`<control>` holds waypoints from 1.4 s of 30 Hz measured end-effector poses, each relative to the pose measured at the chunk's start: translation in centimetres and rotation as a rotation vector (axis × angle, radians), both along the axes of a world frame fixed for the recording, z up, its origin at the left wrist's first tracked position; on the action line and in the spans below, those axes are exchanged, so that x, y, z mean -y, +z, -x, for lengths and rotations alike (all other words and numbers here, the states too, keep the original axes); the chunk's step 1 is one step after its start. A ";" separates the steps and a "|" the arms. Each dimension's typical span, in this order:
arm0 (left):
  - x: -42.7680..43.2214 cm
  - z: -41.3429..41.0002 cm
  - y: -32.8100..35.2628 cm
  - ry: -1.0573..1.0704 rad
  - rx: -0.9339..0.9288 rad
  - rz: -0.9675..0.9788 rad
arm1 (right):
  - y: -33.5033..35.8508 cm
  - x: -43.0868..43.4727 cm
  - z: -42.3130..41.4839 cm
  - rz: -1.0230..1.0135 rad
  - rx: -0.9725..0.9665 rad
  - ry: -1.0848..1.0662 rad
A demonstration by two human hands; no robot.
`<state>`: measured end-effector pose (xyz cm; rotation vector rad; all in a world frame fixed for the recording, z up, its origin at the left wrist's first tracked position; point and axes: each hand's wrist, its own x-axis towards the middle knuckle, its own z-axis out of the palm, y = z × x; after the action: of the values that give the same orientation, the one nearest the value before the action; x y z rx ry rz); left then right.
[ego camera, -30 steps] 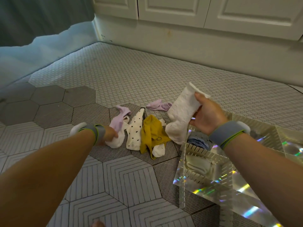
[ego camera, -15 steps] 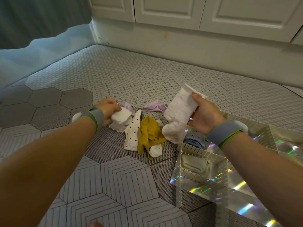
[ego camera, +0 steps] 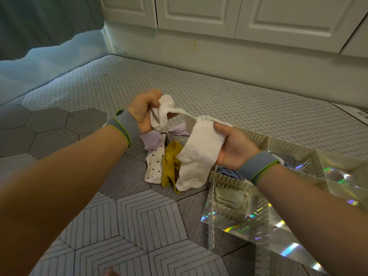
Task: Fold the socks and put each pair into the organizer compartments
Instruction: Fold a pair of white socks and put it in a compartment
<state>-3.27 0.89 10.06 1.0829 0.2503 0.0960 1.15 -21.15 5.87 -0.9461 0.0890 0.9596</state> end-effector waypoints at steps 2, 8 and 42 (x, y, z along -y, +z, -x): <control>1.0 -0.3 -0.2 -0.080 -0.004 0.010 | -0.4 0.0 0.2 -0.066 -0.035 0.022; 2.8 -0.1 -1.3 -0.254 -0.016 -0.036 | -0.5 -0.2 0.4 -0.200 -0.081 -0.053; 2.1 -0.4 -3.3 -0.321 -0.390 -0.272 | 0.6 0.6 0.2 0.278 0.234 -0.074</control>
<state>-2.86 -1.23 6.75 1.3965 0.4174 -0.3823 0.99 -21.72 6.45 -1.2969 0.0601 0.7744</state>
